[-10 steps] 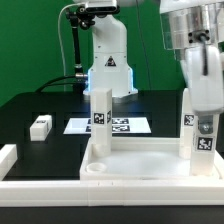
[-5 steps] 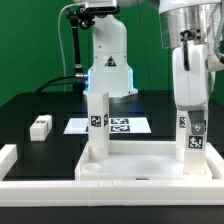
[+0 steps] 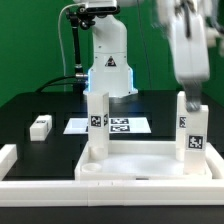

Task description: Assemble desk

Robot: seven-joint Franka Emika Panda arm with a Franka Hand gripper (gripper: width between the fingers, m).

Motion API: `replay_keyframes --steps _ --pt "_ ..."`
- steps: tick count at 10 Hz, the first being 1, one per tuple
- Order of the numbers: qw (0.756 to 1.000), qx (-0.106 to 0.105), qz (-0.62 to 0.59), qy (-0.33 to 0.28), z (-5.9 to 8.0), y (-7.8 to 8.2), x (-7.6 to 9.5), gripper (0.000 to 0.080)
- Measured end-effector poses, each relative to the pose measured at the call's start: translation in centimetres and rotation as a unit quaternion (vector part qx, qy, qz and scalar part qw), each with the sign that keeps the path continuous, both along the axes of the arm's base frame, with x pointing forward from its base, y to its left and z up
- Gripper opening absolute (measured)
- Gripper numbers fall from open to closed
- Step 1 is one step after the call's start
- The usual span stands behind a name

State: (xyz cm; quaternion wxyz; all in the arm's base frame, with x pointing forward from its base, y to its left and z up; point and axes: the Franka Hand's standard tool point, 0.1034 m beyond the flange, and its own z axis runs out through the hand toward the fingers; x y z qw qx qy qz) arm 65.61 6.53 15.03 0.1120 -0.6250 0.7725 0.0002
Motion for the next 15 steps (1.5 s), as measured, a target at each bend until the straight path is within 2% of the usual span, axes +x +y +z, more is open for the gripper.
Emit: replay_keyframes --steps 1,2,7,8,10,11,12,15 --pt "1.0 0.002 -0.007 -0.004 0.6 -1.0 0.2 0.0649" --pt "1.0 0.001 -0.008 -0.003 0.3 -1.3 0.2 0.0649" --pt "1.0 -0.004 0.011 -0.008 0.2 -1.3 0.1 0.0649" --pt "0.998 -0.017 0.059 -0.029 0.5 -2.9 -0.4 0.0649" --pt "0.991 -0.025 0.12 -0.045 1.5 -7.0 -2.7 0.0649" --pt "0.981 -0.04 0.184 -0.055 2.0 -8.9 -3.4 0.0649" --pt "0.975 -0.047 0.207 -0.06 2.1 -9.5 -3.4 0.0649" --pt "0.949 -0.066 0.299 -0.07 1.9 -9.2 -3.5 0.0649"
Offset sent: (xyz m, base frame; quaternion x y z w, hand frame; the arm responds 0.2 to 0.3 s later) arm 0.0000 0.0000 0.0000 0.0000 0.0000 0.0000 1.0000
